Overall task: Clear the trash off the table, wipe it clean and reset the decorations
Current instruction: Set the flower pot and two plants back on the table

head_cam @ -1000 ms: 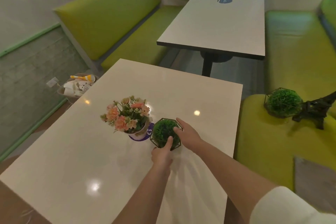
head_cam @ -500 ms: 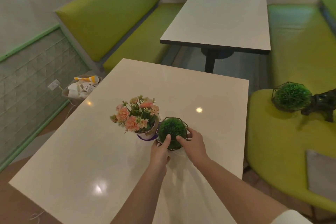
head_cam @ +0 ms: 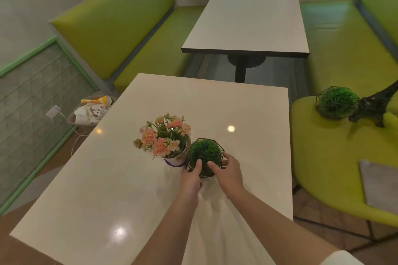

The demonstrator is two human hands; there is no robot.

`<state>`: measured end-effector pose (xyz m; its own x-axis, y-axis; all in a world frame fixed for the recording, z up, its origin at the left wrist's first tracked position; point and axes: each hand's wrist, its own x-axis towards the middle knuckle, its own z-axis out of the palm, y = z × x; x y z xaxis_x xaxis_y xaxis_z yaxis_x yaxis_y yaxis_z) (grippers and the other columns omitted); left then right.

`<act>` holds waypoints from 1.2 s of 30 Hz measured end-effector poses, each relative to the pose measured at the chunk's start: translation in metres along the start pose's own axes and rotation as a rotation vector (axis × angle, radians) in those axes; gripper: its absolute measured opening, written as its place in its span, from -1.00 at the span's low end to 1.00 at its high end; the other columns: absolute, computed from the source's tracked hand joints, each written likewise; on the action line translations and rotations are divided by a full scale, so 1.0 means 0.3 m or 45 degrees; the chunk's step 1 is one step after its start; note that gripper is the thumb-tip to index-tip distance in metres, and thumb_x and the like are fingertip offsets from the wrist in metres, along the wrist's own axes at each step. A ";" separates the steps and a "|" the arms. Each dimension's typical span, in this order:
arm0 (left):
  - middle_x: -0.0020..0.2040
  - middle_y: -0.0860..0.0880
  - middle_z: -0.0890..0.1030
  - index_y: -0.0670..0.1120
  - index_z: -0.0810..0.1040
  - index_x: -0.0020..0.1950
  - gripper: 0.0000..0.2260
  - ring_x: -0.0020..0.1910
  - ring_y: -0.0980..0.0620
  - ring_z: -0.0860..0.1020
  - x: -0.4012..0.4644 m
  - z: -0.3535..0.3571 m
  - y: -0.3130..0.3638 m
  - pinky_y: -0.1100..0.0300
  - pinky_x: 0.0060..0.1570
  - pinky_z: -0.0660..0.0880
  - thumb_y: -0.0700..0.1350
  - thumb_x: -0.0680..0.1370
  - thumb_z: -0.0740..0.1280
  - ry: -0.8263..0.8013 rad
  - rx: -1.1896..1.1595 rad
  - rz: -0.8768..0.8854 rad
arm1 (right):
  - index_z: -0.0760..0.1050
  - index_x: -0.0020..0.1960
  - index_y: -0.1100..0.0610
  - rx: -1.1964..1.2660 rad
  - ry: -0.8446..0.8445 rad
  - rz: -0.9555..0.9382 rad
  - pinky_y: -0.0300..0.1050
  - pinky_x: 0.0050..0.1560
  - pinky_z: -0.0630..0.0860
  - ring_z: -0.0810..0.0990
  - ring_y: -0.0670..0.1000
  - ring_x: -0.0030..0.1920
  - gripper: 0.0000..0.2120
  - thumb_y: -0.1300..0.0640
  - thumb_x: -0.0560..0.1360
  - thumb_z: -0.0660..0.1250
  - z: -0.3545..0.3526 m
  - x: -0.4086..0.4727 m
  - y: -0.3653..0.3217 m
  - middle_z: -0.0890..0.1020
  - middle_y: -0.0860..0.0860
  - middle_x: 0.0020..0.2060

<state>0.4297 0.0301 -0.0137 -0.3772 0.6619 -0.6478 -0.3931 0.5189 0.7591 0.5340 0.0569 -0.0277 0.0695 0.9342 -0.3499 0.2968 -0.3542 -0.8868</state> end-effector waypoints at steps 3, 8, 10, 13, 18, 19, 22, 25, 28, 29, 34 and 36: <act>0.26 -0.05 0.57 -0.03 0.37 0.44 -0.55 0.19 -0.02 0.54 0.000 0.005 -0.014 0.13 -0.04 0.48 0.04 0.58 0.33 0.017 0.015 -0.016 | 0.36 0.43 0.09 0.017 -0.036 0.012 -0.18 0.03 0.45 0.54 0.01 0.10 -0.40 -0.04 0.47 0.45 -0.011 0.002 -0.005 0.49 0.05 0.18; 0.45 -0.14 0.37 -0.13 0.16 0.55 -0.18 0.36 -0.19 0.41 -0.045 0.074 -0.078 -0.09 0.29 0.44 0.25 0.46 0.39 0.281 0.071 -0.172 | 0.45 0.36 0.10 0.060 -0.061 0.053 -0.22 0.04 0.34 0.49 -0.05 0.09 -0.57 -0.06 0.56 0.31 -0.097 0.011 -0.016 0.53 0.06 0.21; 0.32 -0.17 0.45 -0.16 0.29 0.47 -0.30 0.24 -0.21 0.48 -0.090 0.130 -0.111 -0.08 0.25 0.47 0.19 0.48 0.41 0.362 0.055 -0.223 | 0.49 0.31 0.13 0.088 -0.022 0.051 -0.22 0.05 0.34 0.49 -0.07 0.08 -0.64 -0.03 0.59 0.28 -0.163 0.025 -0.020 0.55 0.04 0.20; -0.15 -0.10 0.49 -0.16 0.50 -0.08 -0.70 -0.22 -0.05 0.47 -0.153 0.252 -0.156 0.05 -0.01 0.50 0.09 0.57 0.32 0.147 0.173 -0.264 | 0.49 0.30 0.15 0.122 0.036 0.061 -0.23 0.05 0.35 0.48 -0.08 0.08 -0.68 0.03 0.62 0.24 -0.311 0.063 -0.027 0.57 -0.02 0.14; -0.19 0.03 0.47 0.00 0.45 -0.12 -0.83 -0.23 0.10 0.43 -0.206 0.521 -0.088 0.18 -0.17 0.42 -0.06 0.65 0.18 -0.228 0.345 -0.159 | 0.50 0.27 0.14 0.177 0.192 0.100 -0.19 0.02 0.37 0.48 -0.06 0.04 -0.73 0.06 0.63 0.22 -0.563 0.163 -0.034 0.56 -0.04 0.06; -0.10 0.00 0.51 -0.03 0.51 -0.03 -0.86 -0.12 0.06 0.49 -0.196 0.591 -0.081 0.17 -0.07 0.45 -0.06 0.64 0.19 -0.269 0.361 -0.125 | 0.50 0.26 0.13 0.176 0.225 0.105 -0.18 0.03 0.38 0.48 -0.05 0.04 -0.74 0.06 0.63 0.22 -0.623 0.189 -0.026 0.56 -0.03 0.08; 0.05 -0.02 0.52 -0.10 0.49 0.26 -0.74 0.12 -0.01 0.51 -0.154 0.769 -0.050 0.07 0.18 0.47 -0.05 0.60 0.24 -0.379 0.431 -0.041 | 0.49 0.27 0.12 0.138 0.310 0.110 -0.16 0.06 0.38 0.47 -0.04 0.07 -0.74 0.08 0.63 0.21 -0.770 0.265 -0.018 0.55 -0.03 0.09; -0.15 -0.03 0.54 -0.12 0.57 0.11 -0.79 -0.20 0.06 0.50 -0.102 0.960 -0.016 0.21 -0.17 0.47 -0.08 0.57 0.23 -0.451 0.464 0.038 | 0.50 0.27 0.13 0.119 0.373 0.096 -0.19 -0.04 0.38 0.48 -0.06 0.01 -0.74 0.12 0.62 0.22 -0.918 0.363 -0.014 0.55 -0.02 0.08; 0.06 -0.13 0.62 -0.08 0.56 0.19 -0.74 -0.06 -0.06 0.57 -0.056 1.136 0.005 0.12 -0.02 0.51 -0.02 0.58 0.23 -0.448 0.568 0.114 | 0.50 0.28 0.12 0.081 0.438 0.083 -0.22 -0.23 0.37 0.48 -0.08 -0.08 -0.74 0.10 0.61 0.25 -1.041 0.470 -0.005 0.56 0.00 0.09; 0.14 -0.11 0.60 -0.06 0.54 0.25 -0.72 0.04 -0.08 0.56 -0.042 1.189 0.009 0.11 0.08 0.49 -0.02 0.60 0.22 -0.439 0.618 0.155 | 0.49 0.28 0.11 0.079 0.469 0.087 -0.22 -0.20 0.39 0.49 -0.07 -0.05 -0.73 0.10 0.60 0.26 -1.076 0.511 0.004 0.56 0.00 0.10; 0.35 -0.06 0.49 -0.08 0.44 0.42 -0.62 0.29 -0.05 0.46 0.036 1.388 0.028 0.12 0.26 0.38 0.02 0.63 0.21 -0.453 0.890 0.376 | 0.46 0.33 0.07 0.040 0.626 0.134 0.03 0.23 0.49 0.49 0.04 0.19 -0.64 0.04 0.55 0.32 -1.213 0.679 0.031 0.52 0.04 0.22; 0.40 -0.11 0.43 -0.08 0.41 0.45 -0.56 0.34 -0.09 0.43 0.085 1.455 0.022 0.03 0.35 0.37 0.06 0.61 0.25 -0.414 1.009 0.486 | 0.42 0.40 0.09 -0.019 0.619 0.162 0.05 0.29 0.44 0.45 0.09 0.28 -0.56 0.00 0.56 0.30 -1.254 0.738 0.044 0.48 0.06 0.30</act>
<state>0.7836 0.2866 0.0029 -0.0632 0.9199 -0.3869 0.4400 0.3737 0.8166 0.9116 0.2750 -0.0034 0.5406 0.7966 -0.2705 0.2706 -0.4691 -0.8406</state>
